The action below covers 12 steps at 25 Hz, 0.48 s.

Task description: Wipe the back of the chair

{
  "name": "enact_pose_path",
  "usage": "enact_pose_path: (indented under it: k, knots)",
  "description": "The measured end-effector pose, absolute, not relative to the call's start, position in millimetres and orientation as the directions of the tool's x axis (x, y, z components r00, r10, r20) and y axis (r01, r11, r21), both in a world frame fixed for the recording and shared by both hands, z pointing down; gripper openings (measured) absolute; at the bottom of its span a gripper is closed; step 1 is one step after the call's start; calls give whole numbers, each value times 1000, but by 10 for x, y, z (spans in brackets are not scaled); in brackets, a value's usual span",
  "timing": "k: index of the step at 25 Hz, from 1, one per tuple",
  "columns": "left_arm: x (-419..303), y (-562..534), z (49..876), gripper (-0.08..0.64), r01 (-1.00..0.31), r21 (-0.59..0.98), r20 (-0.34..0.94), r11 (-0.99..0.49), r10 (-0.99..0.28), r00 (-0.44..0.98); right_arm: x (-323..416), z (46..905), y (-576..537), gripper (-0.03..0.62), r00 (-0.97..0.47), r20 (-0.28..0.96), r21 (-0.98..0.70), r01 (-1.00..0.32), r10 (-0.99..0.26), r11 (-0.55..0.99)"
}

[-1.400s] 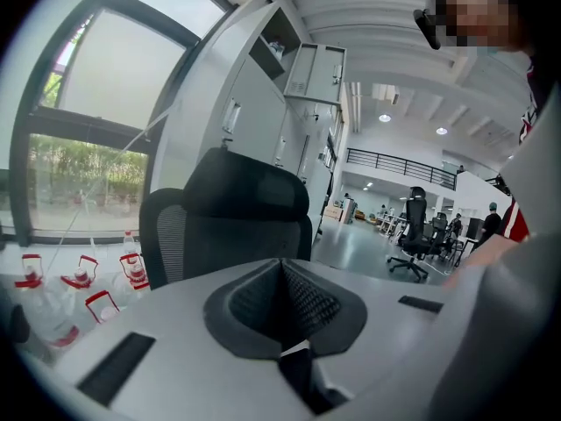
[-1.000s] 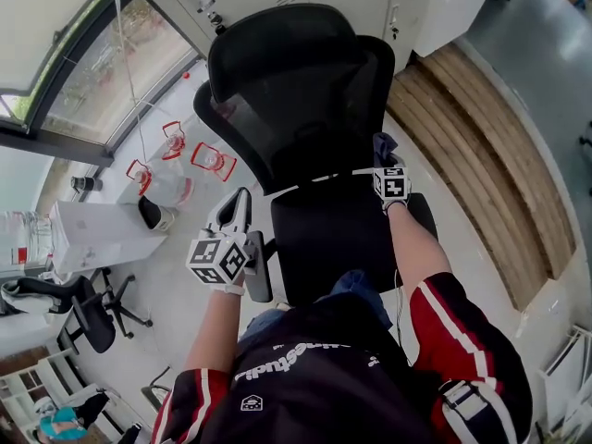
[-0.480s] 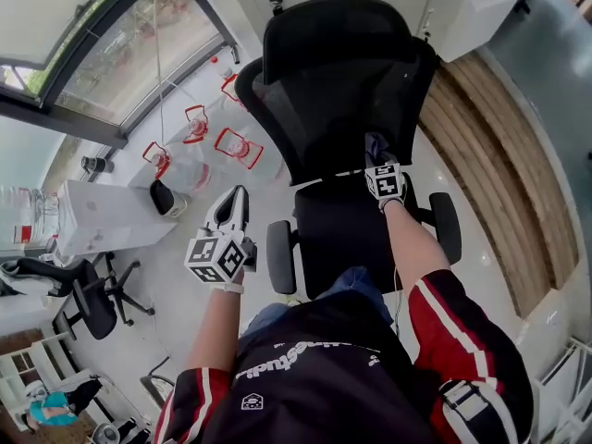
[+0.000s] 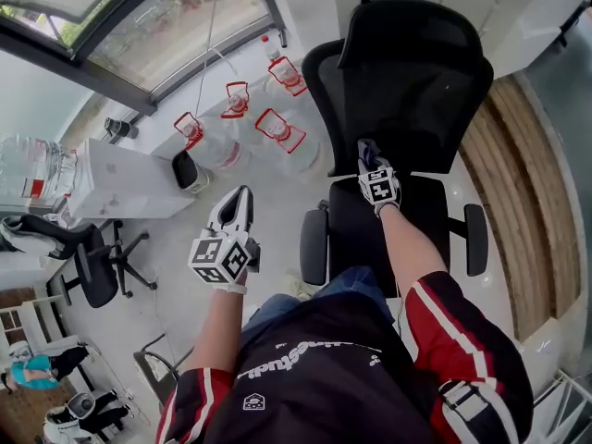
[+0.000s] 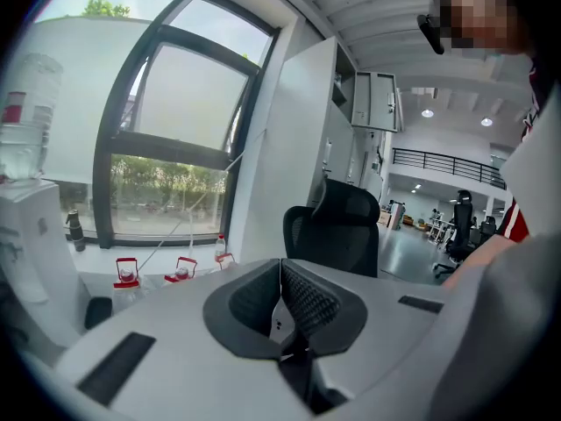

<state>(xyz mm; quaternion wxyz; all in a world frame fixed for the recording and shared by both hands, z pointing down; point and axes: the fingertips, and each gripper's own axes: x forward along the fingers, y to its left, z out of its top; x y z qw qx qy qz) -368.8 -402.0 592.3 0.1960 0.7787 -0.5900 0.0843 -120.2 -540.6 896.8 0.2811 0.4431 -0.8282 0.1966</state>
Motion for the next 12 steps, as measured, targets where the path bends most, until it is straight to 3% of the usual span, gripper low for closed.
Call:
enact_pose_path:
  k: [7,12]
  knots:
    - [-4207,-3741,5866,25,-964,201,343,-177,-909,238,-2187,8773,-5214,57,-560,625,-88,-743,-544,663]
    - [-4295,-3583,5761,25,-962,189,328,-197,-911,251,-2391,8529,-5008,57,-607,577,-145,-735,-547,663]
